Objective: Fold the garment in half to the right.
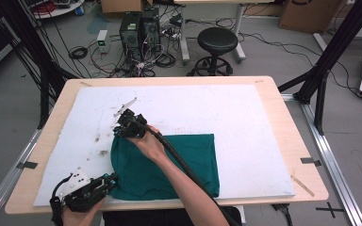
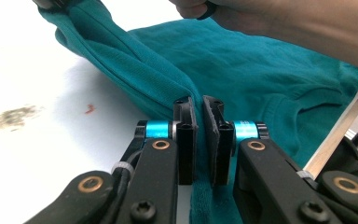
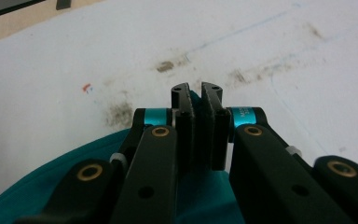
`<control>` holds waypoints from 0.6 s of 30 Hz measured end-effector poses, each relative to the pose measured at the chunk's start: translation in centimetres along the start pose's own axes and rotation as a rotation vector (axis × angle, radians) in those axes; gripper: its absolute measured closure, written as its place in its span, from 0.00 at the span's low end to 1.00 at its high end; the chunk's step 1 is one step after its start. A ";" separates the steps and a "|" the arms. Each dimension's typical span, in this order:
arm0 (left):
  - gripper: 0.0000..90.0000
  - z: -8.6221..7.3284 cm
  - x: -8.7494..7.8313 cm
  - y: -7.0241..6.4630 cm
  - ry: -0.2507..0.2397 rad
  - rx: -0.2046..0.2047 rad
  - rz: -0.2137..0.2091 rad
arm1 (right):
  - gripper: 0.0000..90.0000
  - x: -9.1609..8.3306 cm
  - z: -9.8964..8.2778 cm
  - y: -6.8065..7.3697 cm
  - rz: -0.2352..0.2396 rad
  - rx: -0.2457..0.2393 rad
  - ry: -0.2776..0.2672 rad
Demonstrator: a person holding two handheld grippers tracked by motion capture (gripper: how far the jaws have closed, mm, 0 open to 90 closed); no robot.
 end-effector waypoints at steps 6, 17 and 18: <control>0.93 0.4 0.7 -1.3 0.006 0.011 -0.031 | 0.95 -1.0 -0.8 -0.4 -0.002 0.004 -0.001; 0.93 1.0 2.4 -3.8 0.028 0.050 -0.092 | 0.95 -2.9 -3.2 -1.4 -0.027 0.040 -0.015; 0.93 1.1 2.5 -4.0 0.029 0.048 -0.095 | 0.95 -3.0 -3.4 -1.5 -0.028 0.041 -0.015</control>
Point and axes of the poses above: each handheld gripper's, and its own axes: x roughly forward along the jaws, z roughly out of its top, y roughly to its left, the point moved 10 cm from there along x, roughly forward along the jaws, and after that the axes turned 13 degrees about z, right-handed, at the moved point
